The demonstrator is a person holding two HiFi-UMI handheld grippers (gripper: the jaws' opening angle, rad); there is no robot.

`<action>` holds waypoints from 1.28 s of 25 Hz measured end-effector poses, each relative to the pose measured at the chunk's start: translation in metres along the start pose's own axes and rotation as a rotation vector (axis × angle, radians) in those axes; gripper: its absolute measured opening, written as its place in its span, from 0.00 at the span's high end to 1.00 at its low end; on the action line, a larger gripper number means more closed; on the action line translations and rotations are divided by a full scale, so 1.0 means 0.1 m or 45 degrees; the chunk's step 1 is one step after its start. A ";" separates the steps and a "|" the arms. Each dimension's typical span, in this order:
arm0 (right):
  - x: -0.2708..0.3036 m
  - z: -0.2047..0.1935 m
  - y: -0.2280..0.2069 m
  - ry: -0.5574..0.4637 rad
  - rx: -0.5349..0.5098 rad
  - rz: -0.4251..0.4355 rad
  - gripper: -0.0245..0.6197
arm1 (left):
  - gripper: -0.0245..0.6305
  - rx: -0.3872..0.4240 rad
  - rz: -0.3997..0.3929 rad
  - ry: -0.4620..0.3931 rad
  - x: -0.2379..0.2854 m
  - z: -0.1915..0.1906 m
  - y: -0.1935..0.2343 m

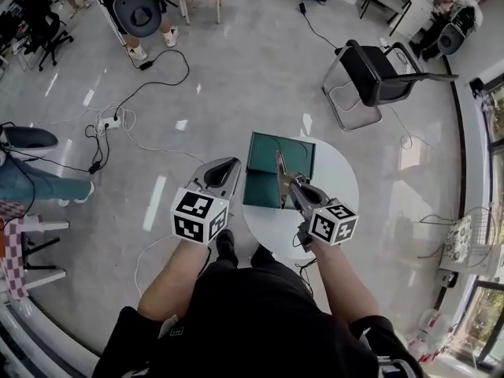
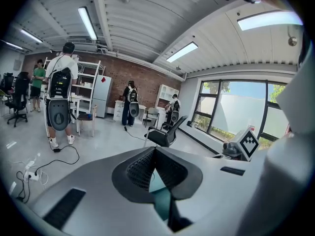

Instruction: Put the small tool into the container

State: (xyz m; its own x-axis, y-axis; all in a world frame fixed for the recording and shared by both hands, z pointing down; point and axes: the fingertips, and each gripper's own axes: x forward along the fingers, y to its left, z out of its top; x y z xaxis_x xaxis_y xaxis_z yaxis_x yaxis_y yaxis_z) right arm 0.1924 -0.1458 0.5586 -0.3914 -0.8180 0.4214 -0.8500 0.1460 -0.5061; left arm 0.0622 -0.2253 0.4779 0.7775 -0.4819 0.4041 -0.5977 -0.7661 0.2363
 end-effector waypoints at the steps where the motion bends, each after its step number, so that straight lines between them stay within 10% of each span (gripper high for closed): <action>1: 0.05 -0.04 -0.06 0.028 -0.004 0.004 0.94 | 0.95 -0.006 0.011 0.005 0.02 -0.02 0.01; 32: 0.96 -1.17 -0.63 0.790 -0.458 0.112 0.94 | 0.95 -0.141 0.224 0.056 -0.18 -0.31 0.23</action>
State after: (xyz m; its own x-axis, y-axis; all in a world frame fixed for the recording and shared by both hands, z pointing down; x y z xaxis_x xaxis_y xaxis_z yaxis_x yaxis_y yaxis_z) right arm 0.1670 -0.1683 0.7185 -0.5014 -0.3440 0.7939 -0.8276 0.4583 -0.3241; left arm 0.0283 -0.2207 0.5035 0.6515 -0.5830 0.4854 -0.7430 -0.6194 0.2534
